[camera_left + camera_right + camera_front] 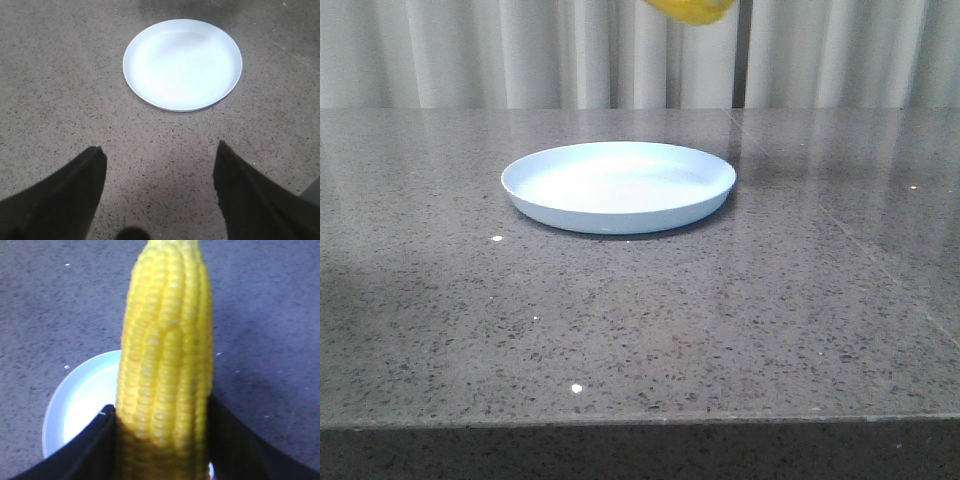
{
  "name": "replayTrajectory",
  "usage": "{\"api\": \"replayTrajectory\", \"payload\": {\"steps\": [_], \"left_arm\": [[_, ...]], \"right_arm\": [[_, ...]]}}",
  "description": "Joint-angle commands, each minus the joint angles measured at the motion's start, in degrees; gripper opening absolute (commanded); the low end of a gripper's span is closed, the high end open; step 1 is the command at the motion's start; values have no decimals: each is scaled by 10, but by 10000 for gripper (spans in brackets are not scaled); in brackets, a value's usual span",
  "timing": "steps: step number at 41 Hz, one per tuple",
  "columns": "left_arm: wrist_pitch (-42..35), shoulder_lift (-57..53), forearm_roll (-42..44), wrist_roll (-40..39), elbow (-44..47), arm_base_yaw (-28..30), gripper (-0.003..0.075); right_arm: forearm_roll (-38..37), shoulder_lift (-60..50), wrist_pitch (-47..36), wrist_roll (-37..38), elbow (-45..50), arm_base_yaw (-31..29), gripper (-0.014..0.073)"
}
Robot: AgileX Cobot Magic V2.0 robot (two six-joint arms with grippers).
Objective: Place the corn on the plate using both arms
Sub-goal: 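Grasp and lift the corn cob with the right gripper, then lower the corn onto the plate, open the right gripper, withdraw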
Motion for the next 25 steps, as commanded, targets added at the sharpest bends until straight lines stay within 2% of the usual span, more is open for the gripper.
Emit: {"api": "replayTrajectory", "payload": {"steps": [1, 9, 19, 25], "left_arm": [[-42, -2, -4, -4, -14, -5, 460], [-42, -2, -4, -4, -14, -5, 460], [-42, -2, -4, -4, -14, -5, 460], [-42, -2, -4, -4, -14, -5, 460]], "right_arm": [[1, -35, -31, 25, -8, 29, 174], [-24, -37, -90, 72, 64, 67, 174], [-28, -35, -153, 139, 144, 65, 174], [-56, -35, -172, 194, 173, 65, 174]]}}
